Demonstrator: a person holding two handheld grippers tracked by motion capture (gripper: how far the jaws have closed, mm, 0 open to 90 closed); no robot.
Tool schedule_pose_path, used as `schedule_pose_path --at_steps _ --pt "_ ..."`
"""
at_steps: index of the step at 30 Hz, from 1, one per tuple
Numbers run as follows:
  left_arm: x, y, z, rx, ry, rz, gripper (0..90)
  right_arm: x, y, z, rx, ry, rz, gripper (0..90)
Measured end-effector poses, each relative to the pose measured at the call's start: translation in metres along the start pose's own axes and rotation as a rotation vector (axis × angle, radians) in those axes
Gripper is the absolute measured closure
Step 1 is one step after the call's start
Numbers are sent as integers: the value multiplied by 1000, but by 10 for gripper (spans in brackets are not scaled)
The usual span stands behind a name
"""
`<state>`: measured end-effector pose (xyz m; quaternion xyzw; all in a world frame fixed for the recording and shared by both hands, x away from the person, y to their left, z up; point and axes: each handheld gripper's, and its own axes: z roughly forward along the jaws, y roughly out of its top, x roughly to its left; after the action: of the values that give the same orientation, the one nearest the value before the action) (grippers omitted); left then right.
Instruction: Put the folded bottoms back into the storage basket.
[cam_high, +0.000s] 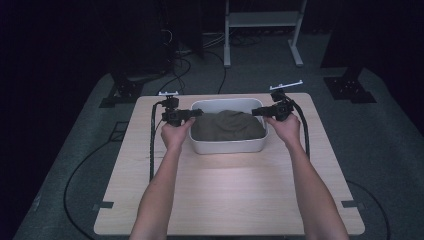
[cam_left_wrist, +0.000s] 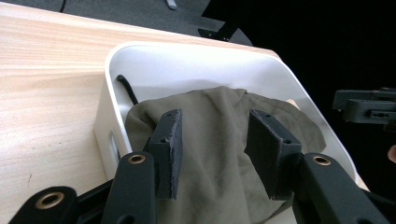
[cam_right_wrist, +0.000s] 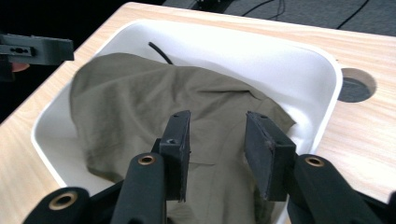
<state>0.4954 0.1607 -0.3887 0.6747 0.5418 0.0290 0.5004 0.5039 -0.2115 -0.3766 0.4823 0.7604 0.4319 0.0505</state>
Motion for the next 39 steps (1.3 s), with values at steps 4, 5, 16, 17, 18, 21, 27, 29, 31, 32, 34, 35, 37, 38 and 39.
schedule_pose_path --at_steps 4,5,16,17,18,21,27,29,31,32,34,35,37,38,39 --pt "-2 -2 -1 2 -22 2 558 1 -4 -2 2 22 8 626" --pt "-2 -2 -1 2 -22 2 559 1 -4 -2 2 22 8 626" --pt "-11 -9 -5 -6 -83 15 558 2 -7 -11 -5 50 2 631" --pt "-12 -9 -5 0 -85 21 558 2 -7 -11 -5 50 2 631" --pt "-14 -10 -4 2 -87 20 556 2 -8 -8 -3 64 7 629" --pt "-16 -11 0 12 -99 28 555 2 -11 -4 -5 79 11 624" --pt "-20 -15 3 21 -131 31 547 -3 -20 -1 -30 144 49 618" --pt "-22 -16 3 22 -137 25 546 -2 -21 -2 -28 162 50 610" --pt "-23 -18 4 23 -147 29 545 -1 -21 -4 -28 168 41 601" --pt "-24 -19 4 22 -151 31 544 -1 -21 -5 -34 171 44 594" --pt "-26 -20 4 25 -157 29 540 -1 -22 -7 -35 176 46 586" --pt "-26 -21 4 28 -164 31 538 0 -23 -7 -42 178 42 585" --pt "-27 -21 4 32 -164 39 535 1 -25 -8 -48 191 43 576" --pt "-29 -22 2 33 -168 47 533 2 -26 -7 -45 190 43 569" --pt "-29 -22 2 33 -168 47 530 2 -26 -7 -45 190 43 569"
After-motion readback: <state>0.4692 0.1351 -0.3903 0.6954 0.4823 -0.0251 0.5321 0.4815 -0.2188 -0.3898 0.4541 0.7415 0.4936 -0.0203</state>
